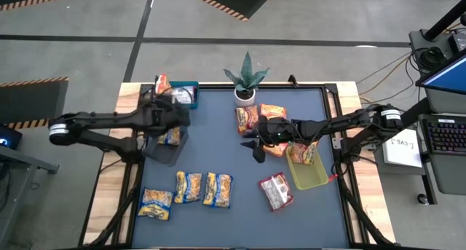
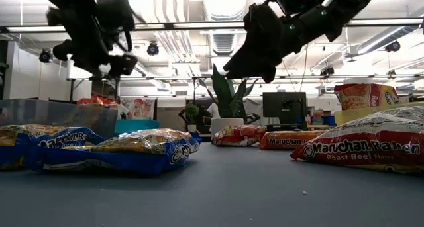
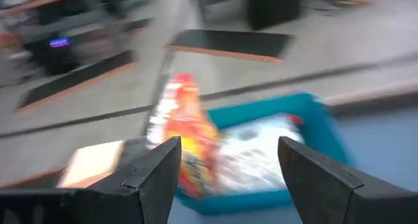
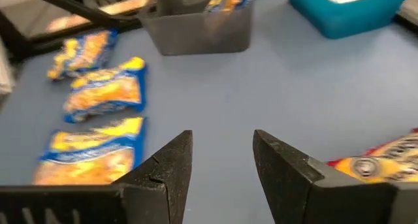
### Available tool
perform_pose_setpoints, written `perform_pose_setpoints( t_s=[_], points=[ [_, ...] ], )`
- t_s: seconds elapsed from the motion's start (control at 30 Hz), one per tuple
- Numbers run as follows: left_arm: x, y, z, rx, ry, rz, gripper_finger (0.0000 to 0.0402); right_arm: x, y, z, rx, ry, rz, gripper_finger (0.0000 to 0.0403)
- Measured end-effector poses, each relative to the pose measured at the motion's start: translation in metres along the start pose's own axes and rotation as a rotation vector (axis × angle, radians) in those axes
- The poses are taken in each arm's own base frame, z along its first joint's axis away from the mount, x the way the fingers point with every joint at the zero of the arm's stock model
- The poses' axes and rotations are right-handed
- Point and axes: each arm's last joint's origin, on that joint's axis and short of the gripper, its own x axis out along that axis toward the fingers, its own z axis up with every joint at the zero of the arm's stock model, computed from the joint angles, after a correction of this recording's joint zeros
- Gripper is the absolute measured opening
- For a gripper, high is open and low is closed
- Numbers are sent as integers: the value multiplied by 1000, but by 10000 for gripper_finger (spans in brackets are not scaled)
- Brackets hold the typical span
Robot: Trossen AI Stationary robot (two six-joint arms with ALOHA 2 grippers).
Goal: Sort Maruchan noodles
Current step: Put the blue noodle pack into the black bin
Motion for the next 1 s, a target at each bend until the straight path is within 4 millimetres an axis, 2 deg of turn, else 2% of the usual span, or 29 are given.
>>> perform_pose_setpoints(
  t_s=[0.23, 0.4, 0.53, 0.67, 0.77, 0.87, 1.0],
  points=[
    [-62, -13, -13, 205, 25, -470, 236, -2, 30, 21, 36, 72, 79, 133],
    [-111, -19, -31, 364, 118, -925, 236, -6, 59, 33, 67, 151, 122, 132],
    [-149, -18, -47, 421, 123, -1170, 236, 1, 79, 35, 86, 206, 152, 132],
    [-181, -20, -61, 401, 67, -1307, 236, 15, 96, 34, 127, 334, 135, 132],
    [-200, -26, -72, 354, 43, -1380, 236, 24, 106, 28, 180, 511, 115, 132],
    [-215, -32, -86, 342, 42, -1437, 236, 33, 116, 18, 209, 678, 100, 132],
    [-226, -42, -107, 360, 30, -1451, 235, 44, 130, 1, 139, 750, 94, 132]
  ],
)
